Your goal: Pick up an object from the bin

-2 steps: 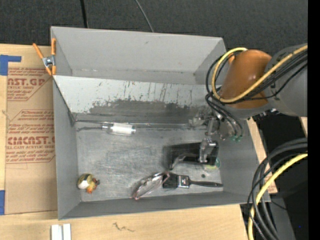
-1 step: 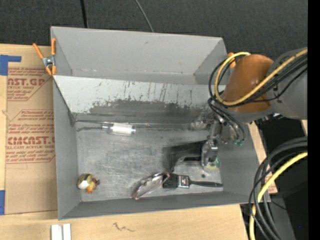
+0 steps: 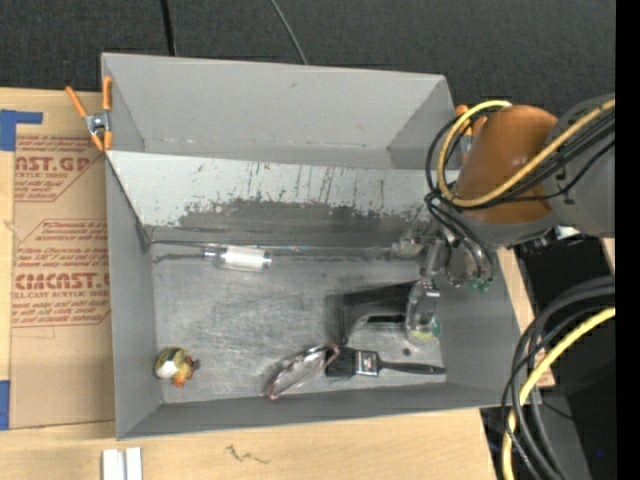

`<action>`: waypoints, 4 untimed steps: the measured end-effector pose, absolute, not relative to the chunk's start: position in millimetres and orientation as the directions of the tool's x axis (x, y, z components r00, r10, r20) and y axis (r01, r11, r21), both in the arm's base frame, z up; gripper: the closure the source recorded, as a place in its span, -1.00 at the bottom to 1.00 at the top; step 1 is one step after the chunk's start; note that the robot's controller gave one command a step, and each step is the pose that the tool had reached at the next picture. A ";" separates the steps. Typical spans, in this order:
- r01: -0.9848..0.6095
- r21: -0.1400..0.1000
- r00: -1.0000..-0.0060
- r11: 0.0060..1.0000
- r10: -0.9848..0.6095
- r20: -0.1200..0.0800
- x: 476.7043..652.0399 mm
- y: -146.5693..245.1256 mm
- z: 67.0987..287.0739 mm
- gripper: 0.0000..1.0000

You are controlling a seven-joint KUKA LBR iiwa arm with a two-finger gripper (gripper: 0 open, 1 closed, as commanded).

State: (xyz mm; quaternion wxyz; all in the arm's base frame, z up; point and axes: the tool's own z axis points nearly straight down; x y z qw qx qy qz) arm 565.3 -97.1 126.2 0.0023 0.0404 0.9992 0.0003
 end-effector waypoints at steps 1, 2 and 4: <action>0.158 0.001 -0.987 0.987 0.158 -0.002 555.2 -58.9 70.3 -1.00; 0.166 -0.008 -0.986 0.986 0.166 -0.027 562.9 -43.5 67.2 1.00; 0.167 -0.007 -0.986 0.986 0.167 -0.022 562.5 -44.2 71.3 1.00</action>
Offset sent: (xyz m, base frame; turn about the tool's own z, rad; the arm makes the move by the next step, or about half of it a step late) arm -0.0077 0.0344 -0.0562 0.0951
